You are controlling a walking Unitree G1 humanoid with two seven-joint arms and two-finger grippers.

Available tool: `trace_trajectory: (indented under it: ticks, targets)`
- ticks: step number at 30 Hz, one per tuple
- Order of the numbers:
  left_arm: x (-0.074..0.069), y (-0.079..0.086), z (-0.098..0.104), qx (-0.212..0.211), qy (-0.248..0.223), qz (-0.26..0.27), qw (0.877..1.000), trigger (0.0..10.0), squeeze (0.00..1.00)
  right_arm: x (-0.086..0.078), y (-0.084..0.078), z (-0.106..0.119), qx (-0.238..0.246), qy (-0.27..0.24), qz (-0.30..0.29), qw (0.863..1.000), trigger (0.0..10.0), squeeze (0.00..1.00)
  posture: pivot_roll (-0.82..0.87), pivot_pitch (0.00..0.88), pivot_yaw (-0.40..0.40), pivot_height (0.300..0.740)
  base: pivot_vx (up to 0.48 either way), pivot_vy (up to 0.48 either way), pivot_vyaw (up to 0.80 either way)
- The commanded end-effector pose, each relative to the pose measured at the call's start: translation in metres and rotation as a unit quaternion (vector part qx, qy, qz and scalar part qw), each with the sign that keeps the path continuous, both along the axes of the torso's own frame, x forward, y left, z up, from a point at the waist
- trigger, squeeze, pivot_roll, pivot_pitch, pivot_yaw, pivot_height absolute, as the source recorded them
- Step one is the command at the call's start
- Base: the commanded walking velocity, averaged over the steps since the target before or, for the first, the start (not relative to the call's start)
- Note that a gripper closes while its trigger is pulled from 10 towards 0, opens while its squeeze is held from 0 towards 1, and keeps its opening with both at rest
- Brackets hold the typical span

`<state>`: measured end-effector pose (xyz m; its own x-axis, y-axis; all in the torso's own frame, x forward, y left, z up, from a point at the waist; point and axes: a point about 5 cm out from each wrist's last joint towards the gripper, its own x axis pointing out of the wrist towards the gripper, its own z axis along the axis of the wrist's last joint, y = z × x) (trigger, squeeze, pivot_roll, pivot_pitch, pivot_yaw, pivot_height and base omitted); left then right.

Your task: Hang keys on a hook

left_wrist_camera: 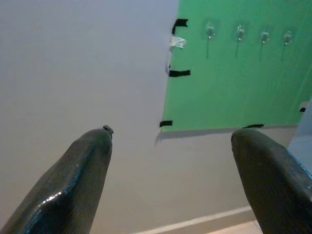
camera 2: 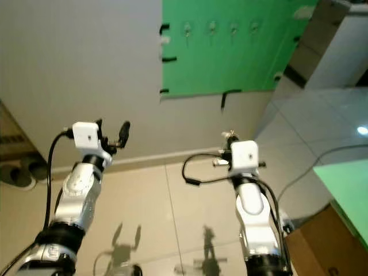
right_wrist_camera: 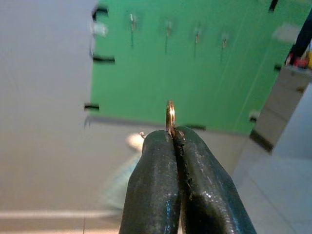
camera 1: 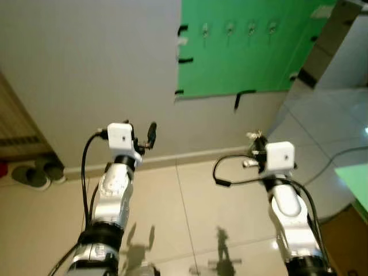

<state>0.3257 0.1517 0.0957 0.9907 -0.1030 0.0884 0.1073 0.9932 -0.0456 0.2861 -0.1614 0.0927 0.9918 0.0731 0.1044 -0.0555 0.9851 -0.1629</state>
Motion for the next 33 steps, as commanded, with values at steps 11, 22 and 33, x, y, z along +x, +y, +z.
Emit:
trace_trajectory:
  ticks: [11,22,33]
  targets:
    - [-0.003,-0.009,0.001,0.011,0.024,-0.006,1.0,10.0,0.0,0.011,-0.004,-0.003,0.055,0.028,-0.006,0.998,0.0,0.0,0.01,0.0,0.014,0.74,0.457,0.0,0.3]
    - [-0.002,-0.017,0.002,0.014,0.034,-0.013,0.999,10.0,0.0,0.02,-0.004,0.002,0.051,0.031,0.016,0.998,0.0,0.0,0.0,0.0,0.012,0.74,0.48,0.0,0.44]
    - [0.0,-0.021,0.004,0.022,0.034,-0.016,0.999,10.0,0.0,0.022,-0.002,0.002,0.048,0.036,0.026,0.998,0.0,0.0,0.0,0.0,0.012,0.74,0.48,0.0,0.15]
